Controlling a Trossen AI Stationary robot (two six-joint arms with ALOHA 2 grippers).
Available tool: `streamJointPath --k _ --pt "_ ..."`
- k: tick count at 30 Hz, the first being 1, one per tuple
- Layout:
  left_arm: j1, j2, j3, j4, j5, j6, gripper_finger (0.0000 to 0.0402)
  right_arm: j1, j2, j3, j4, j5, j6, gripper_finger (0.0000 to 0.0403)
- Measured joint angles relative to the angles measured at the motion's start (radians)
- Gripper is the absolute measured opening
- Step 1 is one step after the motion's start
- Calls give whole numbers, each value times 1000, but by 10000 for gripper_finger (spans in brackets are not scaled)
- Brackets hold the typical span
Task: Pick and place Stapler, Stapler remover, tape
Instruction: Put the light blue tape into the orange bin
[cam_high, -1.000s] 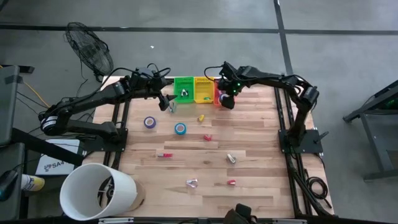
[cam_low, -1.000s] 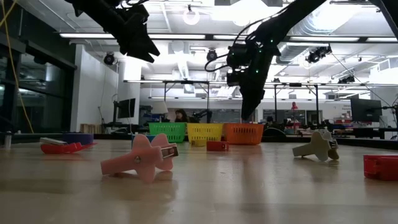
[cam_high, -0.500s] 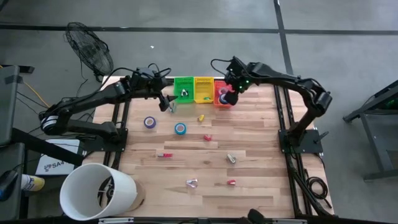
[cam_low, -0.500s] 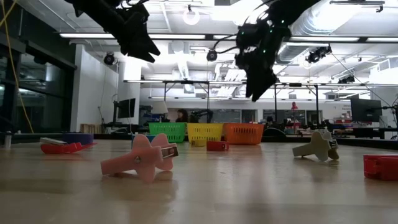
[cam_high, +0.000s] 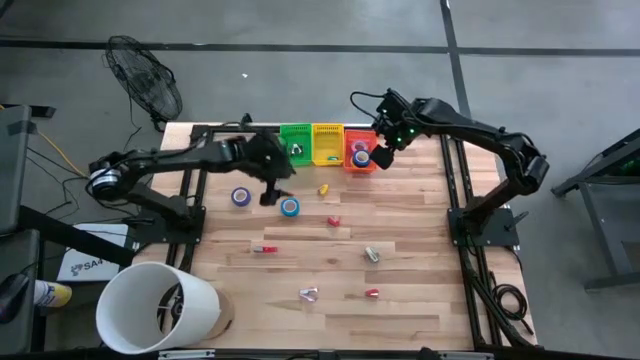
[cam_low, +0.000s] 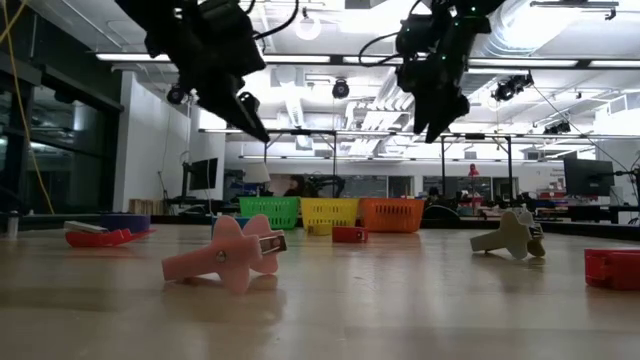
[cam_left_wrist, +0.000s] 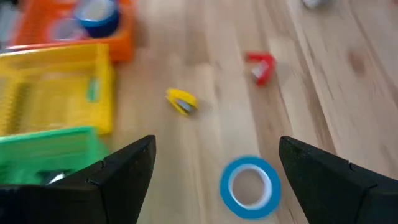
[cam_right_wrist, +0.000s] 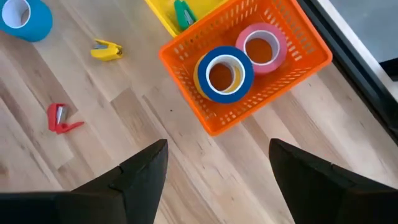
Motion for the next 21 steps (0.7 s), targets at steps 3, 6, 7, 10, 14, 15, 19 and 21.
streamJointPath --k 3,6,7,10,14,15,19,21 --pt "-40 11 0 -52 -45 56 335 12 -10 0 -2 25 3 271" --pt "-82 24 2 -67 -85 90 335 26 -11 0 -4 41 3 271" --pt "-95 29 1 -77 -95 101 335 27 -11 0 -4 43 3 271" --pt "-135 55 1 -85 -121 138 335 40 -11 0 0 47 3 271" --pt "-167 115 0 -99 -150 177 335 50 -10 0 1 49 2 271" --pt "-172 131 0 -100 -152 183 335 52 -10 0 1 49 2 271" --pt "-181 198 0 -123 -152 205 335 59 -9 0 1 49 0 271" --pt "-179 228 1 -118 -149 220 335 62 -9 0 1 49 0 271"
